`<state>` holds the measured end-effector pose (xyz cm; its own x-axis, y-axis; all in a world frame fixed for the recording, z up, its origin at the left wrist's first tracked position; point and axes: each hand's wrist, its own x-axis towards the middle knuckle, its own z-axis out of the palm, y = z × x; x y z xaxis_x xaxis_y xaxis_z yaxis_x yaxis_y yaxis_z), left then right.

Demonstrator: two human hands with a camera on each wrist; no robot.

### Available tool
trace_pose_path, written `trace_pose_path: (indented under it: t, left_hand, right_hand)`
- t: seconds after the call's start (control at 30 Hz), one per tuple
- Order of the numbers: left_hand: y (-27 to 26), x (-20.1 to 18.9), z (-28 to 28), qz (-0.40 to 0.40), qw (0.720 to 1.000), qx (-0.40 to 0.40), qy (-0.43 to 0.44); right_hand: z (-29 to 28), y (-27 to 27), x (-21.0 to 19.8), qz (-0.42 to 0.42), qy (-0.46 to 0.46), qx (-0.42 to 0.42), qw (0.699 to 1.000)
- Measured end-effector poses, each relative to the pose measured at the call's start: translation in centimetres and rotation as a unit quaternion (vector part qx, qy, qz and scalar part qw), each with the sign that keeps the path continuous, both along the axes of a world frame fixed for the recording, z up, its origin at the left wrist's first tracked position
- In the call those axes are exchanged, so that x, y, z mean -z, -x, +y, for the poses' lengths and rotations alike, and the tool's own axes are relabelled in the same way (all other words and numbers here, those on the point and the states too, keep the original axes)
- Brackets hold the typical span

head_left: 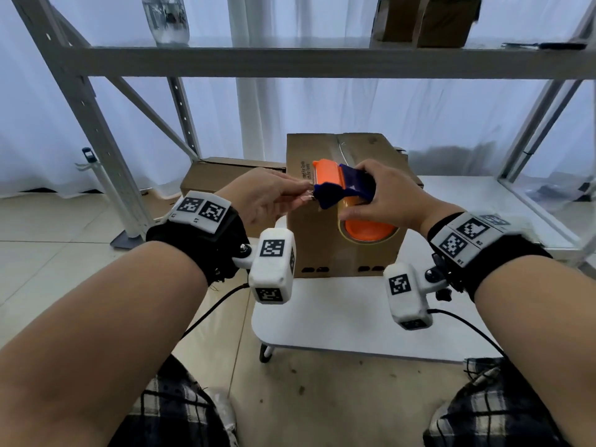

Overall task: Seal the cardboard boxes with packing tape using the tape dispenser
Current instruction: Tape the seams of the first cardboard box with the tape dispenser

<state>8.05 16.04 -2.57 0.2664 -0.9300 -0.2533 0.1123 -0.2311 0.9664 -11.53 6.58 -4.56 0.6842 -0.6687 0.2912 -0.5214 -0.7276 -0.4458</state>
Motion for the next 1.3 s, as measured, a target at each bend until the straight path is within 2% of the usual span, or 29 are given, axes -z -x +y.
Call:
trace_pose_path:
  t: [0.1,0.23,0.33,0.5,0.63,0.8,0.97,1.1,1.3]
  left_hand:
    - [-0.6,-0.7,0.3,-0.027,1.0,-0.006,0.003]
    - [-4.0,-0.4,1.4,-0.045,0.996,-0.077,0.01]
    - [-4.7,0.1,1.7,-0.112,0.989,-0.09,0.012]
    - [-3.9,0.6,1.0,-0.235,0.957,-0.154,0.073]
    - [-4.1,1.4,1.0,-0.354,0.916,-0.18,0.06]
    - [-4.9,2.3,0.3,-0.349,0.91,-0.219,0.045]
    - [-7.3,2.2,1.0,-0.322,0.922,-0.21,0.047]
    - [-7.6,2.9,0.9,-0.32,0.916,-0.236,0.06]
    - [-7.7,3.7,0.8,-0.33,0.904,-0.263,0.062]
  right_hand:
    - [0.2,0.3,-1.2,0.038,0.014,-0.004,0.999]
    - [-0.4,2.7,-2.1,0.064,0.019,0.042,0.997]
    - [-0.8,3.2,-2.4,0.114,0.041,0.05,0.991]
    - [-0.8,1.1,-4.3,0.236,0.141,0.038,0.961]
    - [-0.4,-0.3,-6.2,0.295,0.225,0.05,0.927]
    - [-0.1,-2.8,-7.2,0.316,0.264,0.04,0.91]
    - [0.1,-2.8,-6.5,0.251,0.225,0.042,0.941]
    - [0.5,-3.1,-5.3,0.276,0.251,0.056,0.926]
    - [0.6,-3.6,-6.2,0.318,0.256,0.051,0.911]
